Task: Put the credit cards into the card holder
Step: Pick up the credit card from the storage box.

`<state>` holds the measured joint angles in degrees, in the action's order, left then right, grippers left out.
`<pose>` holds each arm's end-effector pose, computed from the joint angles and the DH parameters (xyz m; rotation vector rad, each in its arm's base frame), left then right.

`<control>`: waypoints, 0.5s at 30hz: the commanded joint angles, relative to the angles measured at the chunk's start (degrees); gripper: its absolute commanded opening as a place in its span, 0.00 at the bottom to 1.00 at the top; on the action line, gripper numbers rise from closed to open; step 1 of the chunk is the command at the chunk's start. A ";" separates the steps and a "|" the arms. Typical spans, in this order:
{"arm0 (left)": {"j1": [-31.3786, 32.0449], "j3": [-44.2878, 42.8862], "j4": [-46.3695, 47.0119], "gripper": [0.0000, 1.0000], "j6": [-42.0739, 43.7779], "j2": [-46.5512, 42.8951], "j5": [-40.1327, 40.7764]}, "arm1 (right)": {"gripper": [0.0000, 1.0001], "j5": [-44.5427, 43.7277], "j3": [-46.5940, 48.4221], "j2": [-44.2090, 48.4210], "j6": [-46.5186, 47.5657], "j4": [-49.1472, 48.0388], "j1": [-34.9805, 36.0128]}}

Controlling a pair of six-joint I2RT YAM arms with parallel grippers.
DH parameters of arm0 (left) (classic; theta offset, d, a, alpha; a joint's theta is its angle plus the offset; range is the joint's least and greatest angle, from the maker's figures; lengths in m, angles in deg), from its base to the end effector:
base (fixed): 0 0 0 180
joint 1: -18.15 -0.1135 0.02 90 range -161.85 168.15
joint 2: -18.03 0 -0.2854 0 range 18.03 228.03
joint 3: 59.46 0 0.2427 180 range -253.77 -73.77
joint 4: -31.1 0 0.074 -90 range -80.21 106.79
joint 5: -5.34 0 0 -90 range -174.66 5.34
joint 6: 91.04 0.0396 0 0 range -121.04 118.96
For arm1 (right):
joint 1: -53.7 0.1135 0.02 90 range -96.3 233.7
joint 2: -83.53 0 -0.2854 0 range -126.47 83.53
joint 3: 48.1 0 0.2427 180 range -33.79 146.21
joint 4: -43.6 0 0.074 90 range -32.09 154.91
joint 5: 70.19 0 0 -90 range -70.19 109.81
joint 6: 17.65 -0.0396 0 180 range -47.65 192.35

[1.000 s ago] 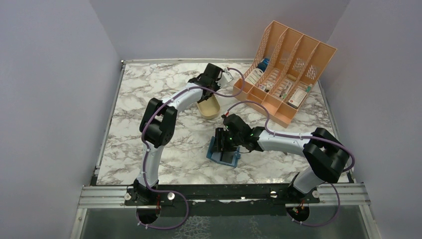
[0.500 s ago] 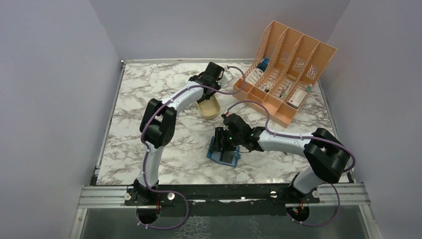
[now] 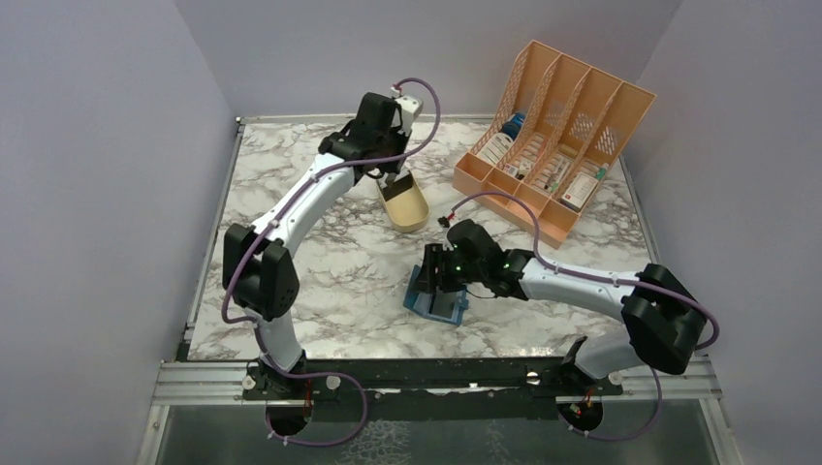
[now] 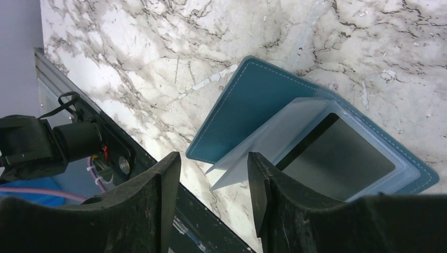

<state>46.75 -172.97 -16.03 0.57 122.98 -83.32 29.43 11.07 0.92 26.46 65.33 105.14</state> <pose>0.3713 -0.2014 0.3545 0.5750 2.1791 -0.2276 0.1729 0.2275 0.2198 -0.2148 2.5777 0.9443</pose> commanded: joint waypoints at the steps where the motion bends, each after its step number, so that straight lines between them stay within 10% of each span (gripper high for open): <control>1: -1.95 6.13 0.44 0.00 -10.19 -5.75 -10.01 | 0.51 -2.56 -1.44 3.52 1.88 -0.91 0.33; 15: -5.53 37.69 19.41 0.00 -29.98 -25.50 -40.13 | 0.50 -2.20 -10.61 8.98 -3.80 -8.10 0.33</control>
<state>41.48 -141.91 -5.15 -20.94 101.93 -112.63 27.05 2.85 9.82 26.05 62.03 105.14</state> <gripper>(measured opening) 0.009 0.499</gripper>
